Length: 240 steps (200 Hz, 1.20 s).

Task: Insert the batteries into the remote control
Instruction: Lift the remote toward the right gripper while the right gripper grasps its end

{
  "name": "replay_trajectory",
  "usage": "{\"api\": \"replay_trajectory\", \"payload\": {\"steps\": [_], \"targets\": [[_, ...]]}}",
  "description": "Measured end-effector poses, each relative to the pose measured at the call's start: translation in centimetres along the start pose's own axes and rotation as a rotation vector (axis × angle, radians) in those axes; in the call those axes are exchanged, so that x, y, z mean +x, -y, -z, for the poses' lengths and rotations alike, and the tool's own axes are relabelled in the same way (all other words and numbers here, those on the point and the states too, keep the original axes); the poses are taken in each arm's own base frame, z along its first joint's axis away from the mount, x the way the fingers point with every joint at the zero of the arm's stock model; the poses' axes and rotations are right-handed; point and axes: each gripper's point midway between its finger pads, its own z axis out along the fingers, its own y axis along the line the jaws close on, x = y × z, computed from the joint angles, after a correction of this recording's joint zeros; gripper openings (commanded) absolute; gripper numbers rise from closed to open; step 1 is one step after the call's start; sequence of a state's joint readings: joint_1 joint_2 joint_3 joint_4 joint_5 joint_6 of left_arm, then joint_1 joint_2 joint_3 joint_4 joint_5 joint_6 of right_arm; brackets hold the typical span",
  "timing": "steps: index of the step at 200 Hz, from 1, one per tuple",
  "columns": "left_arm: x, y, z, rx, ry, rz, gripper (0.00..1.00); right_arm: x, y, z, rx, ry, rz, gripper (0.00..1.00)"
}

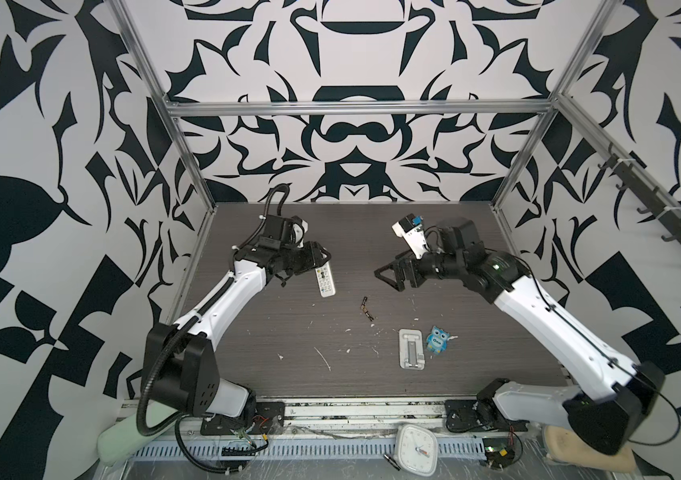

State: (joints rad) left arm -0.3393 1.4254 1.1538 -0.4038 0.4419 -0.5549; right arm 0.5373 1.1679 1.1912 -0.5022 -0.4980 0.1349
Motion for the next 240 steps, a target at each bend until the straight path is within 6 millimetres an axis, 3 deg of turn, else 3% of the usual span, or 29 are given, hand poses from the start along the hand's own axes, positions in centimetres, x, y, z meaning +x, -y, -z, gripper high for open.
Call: {"api": "replay_trajectory", "payload": {"steps": [29,58,78,126,189,240], "targets": [[0.2,4.8,2.5,0.244,-0.02,-0.037,0.21,-0.9,-2.0,1.2,-0.062,0.076,0.097,0.99],[0.8,9.0,5.3,0.442,-0.044,-0.072,0.21,-1.5,-2.5,0.2,-0.083,0.075,0.146,0.99],[1.0,10.6,6.8,0.507,-0.043,-0.096,0.2,-1.8,-2.5,-0.8,-0.102,0.067,0.117,1.0],[0.5,13.0,8.9,0.608,-0.004,-0.148,0.2,-3.9,-4.3,-3.5,-0.292,0.034,-0.045,1.0],[-0.4,14.0,9.2,0.654,0.012,-0.169,0.21,-4.7,-7.5,-3.1,-0.513,0.007,-0.082,1.0],[-2.2,15.9,10.2,0.707,0.06,-0.221,0.22,-4.4,-7.6,-3.8,-0.565,-0.02,-0.102,1.0]]}}
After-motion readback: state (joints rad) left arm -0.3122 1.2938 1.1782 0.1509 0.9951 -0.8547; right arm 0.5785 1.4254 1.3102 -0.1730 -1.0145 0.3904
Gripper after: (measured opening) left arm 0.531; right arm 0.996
